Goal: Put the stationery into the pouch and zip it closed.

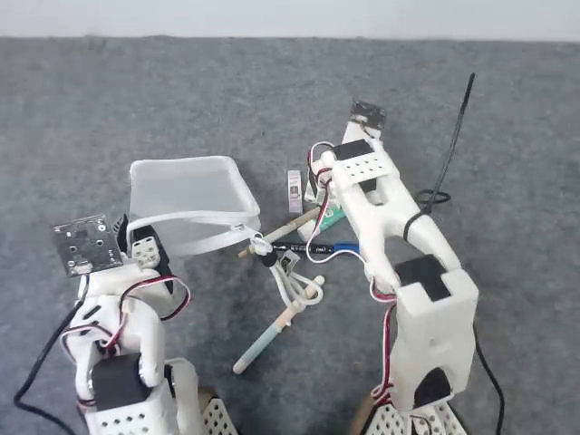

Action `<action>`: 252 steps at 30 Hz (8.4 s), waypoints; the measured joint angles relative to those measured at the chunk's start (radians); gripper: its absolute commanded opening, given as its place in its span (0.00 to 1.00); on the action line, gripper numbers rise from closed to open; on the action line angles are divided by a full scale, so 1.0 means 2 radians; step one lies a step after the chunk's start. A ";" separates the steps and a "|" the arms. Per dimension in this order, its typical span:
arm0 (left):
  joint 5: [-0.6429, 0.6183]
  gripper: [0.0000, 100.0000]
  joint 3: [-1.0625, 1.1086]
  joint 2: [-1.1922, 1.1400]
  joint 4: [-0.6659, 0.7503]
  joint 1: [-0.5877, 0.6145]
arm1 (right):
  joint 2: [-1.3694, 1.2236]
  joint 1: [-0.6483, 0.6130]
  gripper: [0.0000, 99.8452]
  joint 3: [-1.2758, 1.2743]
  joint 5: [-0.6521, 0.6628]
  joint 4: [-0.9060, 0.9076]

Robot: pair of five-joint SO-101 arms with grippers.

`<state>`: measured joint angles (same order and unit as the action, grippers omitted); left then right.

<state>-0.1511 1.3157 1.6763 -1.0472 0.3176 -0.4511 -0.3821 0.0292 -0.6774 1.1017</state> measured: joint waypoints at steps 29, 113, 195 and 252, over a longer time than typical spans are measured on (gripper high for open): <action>0.000 0.01 0.000 0.000 0.000 0.000 | -0.021 0.022 0.01 0.075 -0.042 0.070; -0.205 0.01 -0.529 -0.561 -0.203 -0.060 | 0.410 -0.153 0.01 0.153 0.226 -0.004; -0.205 0.01 -0.529 -0.566 -0.191 -0.063 | 0.486 -0.216 0.17 -0.492 0.418 -0.720; -0.206 0.01 -0.528 -0.569 -0.177 -0.062 | 0.361 -0.036 0.16 -0.133 0.159 -0.133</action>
<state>-0.5623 0.2601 0.5378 -1.4016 0.1933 0.2716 -0.4542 -0.2363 -0.3598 0.8347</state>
